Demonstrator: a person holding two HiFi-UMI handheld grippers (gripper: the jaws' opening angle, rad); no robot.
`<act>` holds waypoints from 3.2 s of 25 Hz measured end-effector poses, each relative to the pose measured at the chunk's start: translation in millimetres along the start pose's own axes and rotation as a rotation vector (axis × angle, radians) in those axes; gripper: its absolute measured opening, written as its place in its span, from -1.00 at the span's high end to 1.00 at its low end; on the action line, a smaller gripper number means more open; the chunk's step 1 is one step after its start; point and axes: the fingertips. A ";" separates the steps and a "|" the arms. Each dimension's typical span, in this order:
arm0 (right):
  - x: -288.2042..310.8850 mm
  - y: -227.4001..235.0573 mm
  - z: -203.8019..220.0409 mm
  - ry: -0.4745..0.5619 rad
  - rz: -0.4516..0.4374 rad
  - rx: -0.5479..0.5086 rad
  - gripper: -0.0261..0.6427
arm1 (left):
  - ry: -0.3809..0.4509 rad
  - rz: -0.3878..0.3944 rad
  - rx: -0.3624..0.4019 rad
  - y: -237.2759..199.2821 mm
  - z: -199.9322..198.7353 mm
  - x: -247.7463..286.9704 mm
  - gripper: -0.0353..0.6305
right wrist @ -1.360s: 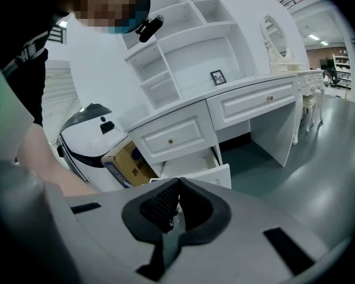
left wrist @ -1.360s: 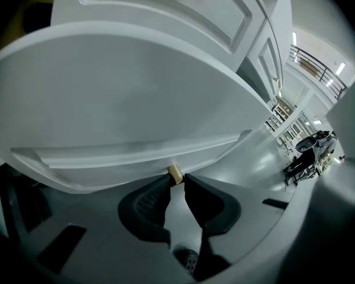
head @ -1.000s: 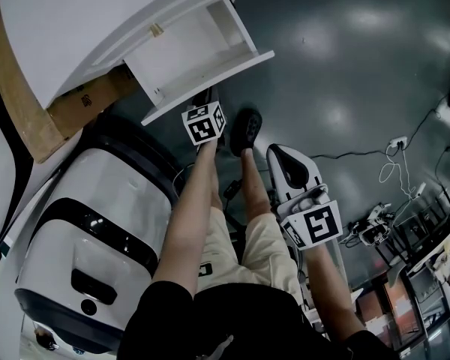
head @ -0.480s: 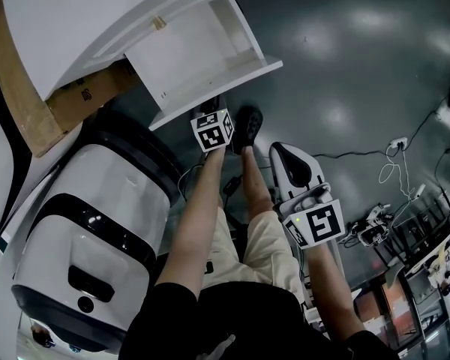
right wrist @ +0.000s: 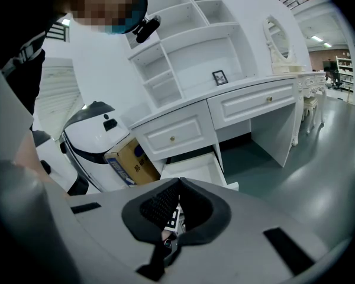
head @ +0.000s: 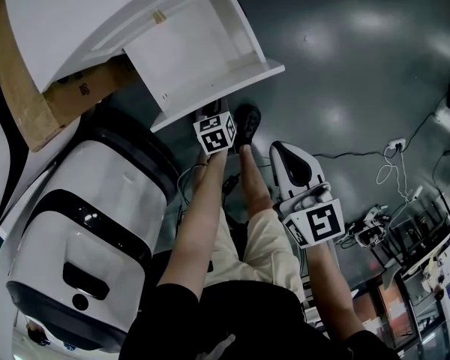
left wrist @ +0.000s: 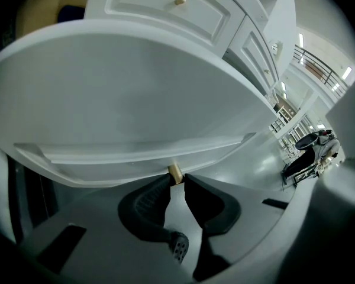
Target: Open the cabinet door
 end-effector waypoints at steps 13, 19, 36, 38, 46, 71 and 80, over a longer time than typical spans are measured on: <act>-1.3 0.2 -1.8 -0.002 -0.007 -0.009 0.87 | -0.004 -0.016 -0.011 3.2 16.5 -7.0 0.63; -1.2 0.4 -4.7 -0.005 -0.007 -0.018 0.87 | -0.011 -0.025 0.009 4.9 15.1 -5.9 0.62; -21.4 -23.5 -71.8 0.056 0.007 -0.076 0.87 | -0.050 0.023 0.052 37.0 12.1 -75.1 0.63; -28.1 -29.3 -84.8 0.072 0.011 -0.085 0.87 | -0.044 0.030 0.054 39.0 3.3 -89.1 0.63; -59.2 -60.5 -133.4 0.125 0.029 -0.115 0.87 | 0.003 0.035 0.079 36.3 -45.8 -158.5 0.66; -107.3 -121.1 -271.0 0.306 0.060 -0.167 0.87 | 0.277 0.152 0.168 58.8 -222.5 -349.6 0.82; -106.8 -140.4 -332.4 0.422 0.077 -0.201 0.87 | 0.464 0.264 0.290 75.5 -311.1 -421.3 0.82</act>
Point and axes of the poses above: the fingertips, and each gripper's own axes: x forward along the fingers, y to its right, z out of its underside, and after that the axes turned 3 degrees about -z, right-handed
